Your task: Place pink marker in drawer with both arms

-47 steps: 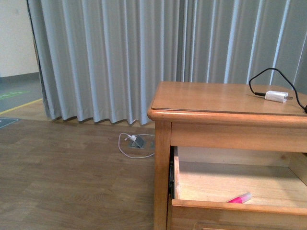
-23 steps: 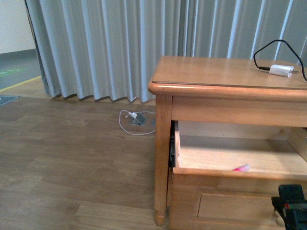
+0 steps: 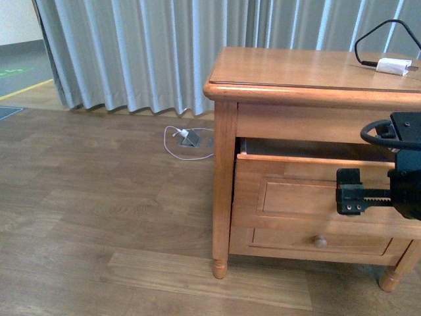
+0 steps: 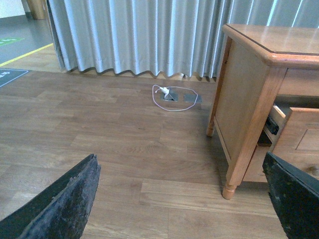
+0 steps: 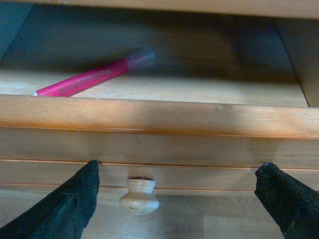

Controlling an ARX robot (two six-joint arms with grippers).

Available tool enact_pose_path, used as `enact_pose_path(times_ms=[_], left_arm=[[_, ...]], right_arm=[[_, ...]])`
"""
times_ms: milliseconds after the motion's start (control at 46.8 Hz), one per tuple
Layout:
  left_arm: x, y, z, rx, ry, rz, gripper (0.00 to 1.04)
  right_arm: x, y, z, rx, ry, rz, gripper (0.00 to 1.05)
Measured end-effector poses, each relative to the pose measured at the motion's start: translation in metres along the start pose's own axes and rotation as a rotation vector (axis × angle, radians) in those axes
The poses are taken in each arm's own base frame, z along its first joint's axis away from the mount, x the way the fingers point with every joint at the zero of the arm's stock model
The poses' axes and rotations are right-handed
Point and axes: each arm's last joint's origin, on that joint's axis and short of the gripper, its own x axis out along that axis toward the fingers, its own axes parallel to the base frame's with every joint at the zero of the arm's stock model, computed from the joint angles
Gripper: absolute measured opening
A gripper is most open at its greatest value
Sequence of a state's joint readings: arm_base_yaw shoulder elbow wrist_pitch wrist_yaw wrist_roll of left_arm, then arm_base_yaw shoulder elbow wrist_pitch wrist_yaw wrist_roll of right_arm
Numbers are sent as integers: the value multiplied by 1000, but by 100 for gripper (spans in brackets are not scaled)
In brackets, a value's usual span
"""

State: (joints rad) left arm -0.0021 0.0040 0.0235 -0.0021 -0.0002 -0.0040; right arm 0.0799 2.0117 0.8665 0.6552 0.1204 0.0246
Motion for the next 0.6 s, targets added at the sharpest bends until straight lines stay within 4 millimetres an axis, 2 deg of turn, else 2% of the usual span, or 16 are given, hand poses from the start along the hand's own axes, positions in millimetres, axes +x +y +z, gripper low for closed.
enact_pose_path(times_ms=[128, 256, 598], left_arm=[[0, 0, 0, 0, 0, 0, 99], [0, 0, 0, 0, 0, 0, 99], [0, 0, 0, 0, 0, 0, 99]], right_arm=[[30, -2, 10, 19, -48, -28, 96], [49, -7, 15, 32, -83, -63, 96], [53, -8, 12, 26, -106, -74, 96]])
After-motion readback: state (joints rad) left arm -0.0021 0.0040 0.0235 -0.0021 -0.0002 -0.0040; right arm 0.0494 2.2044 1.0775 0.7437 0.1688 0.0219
